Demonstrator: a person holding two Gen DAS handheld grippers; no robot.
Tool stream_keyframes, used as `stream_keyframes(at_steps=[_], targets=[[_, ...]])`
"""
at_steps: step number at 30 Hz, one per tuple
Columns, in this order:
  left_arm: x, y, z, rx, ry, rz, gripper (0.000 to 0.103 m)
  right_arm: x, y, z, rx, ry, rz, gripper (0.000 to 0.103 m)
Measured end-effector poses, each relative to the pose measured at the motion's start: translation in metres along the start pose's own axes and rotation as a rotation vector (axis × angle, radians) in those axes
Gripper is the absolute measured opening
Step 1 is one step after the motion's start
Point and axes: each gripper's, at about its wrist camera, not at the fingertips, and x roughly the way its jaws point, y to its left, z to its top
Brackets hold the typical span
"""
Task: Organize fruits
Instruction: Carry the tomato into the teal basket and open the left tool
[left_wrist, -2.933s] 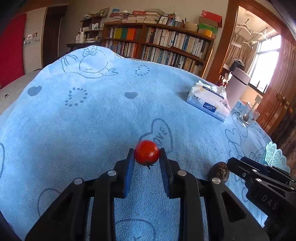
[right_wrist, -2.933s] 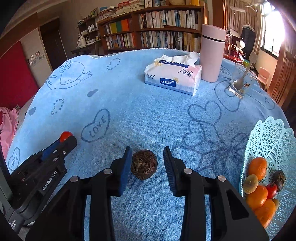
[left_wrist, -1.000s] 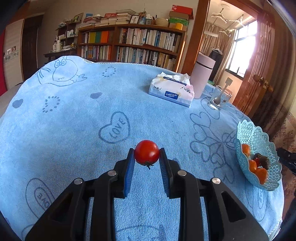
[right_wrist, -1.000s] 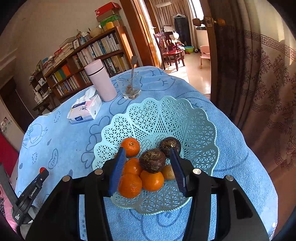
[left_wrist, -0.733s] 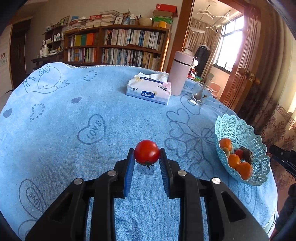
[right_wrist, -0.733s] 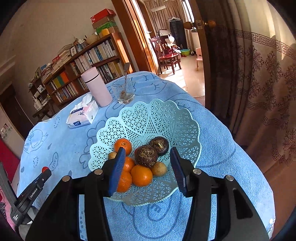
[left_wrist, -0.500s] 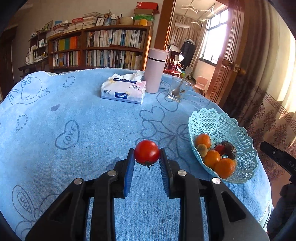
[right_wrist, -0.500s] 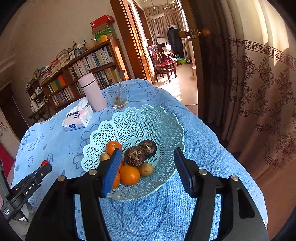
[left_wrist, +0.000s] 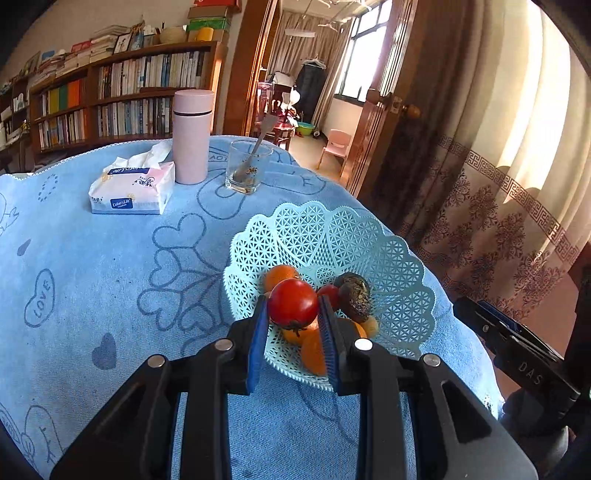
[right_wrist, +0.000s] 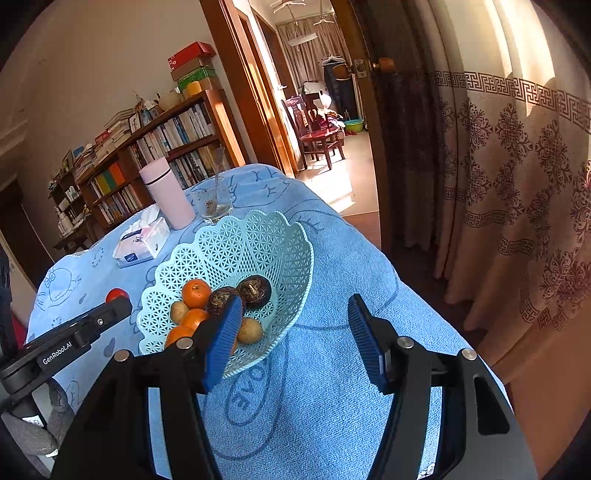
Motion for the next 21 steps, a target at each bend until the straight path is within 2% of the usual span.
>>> stream_keyframes(at_steps=[5,7,8,10,12,15,17,21], targets=[[0.013,-0.025,0.005,0.055,0.008,-0.024,0.03,-0.002,-0.01,-0.006,0.013,0.002,-0.002,0.062],[0.015,-0.028,0.005,0.056,0.007,-0.02,0.052,-0.003,-0.011,-0.007,0.008,0.002,-0.006,0.062],[0.015,-0.029,0.005,0.056,-0.006,-0.01,0.066,-0.004,-0.011,-0.007,0.003,0.0,-0.01,0.065],[0.013,-0.031,0.004,0.077,-0.028,0.025,0.069,-0.005,-0.01,-0.008,-0.007,-0.009,-0.014,0.075],[0.012,-0.031,0.003,0.106,-0.035,0.071,0.08,-0.008,-0.008,-0.008,-0.02,-0.026,-0.029,0.078],[0.009,-0.029,0.0,0.146,-0.059,0.155,0.085,-0.009,-0.004,-0.009,-0.039,-0.034,-0.032,0.085],[0.006,-0.025,-0.001,0.154,-0.067,0.176,0.088,-0.011,0.0,-0.011,-0.054,-0.043,-0.036,0.093],[-0.002,-0.018,-0.003,0.155,-0.091,0.212,0.092,-0.012,0.01,-0.015,-0.093,-0.047,-0.045,0.096]])
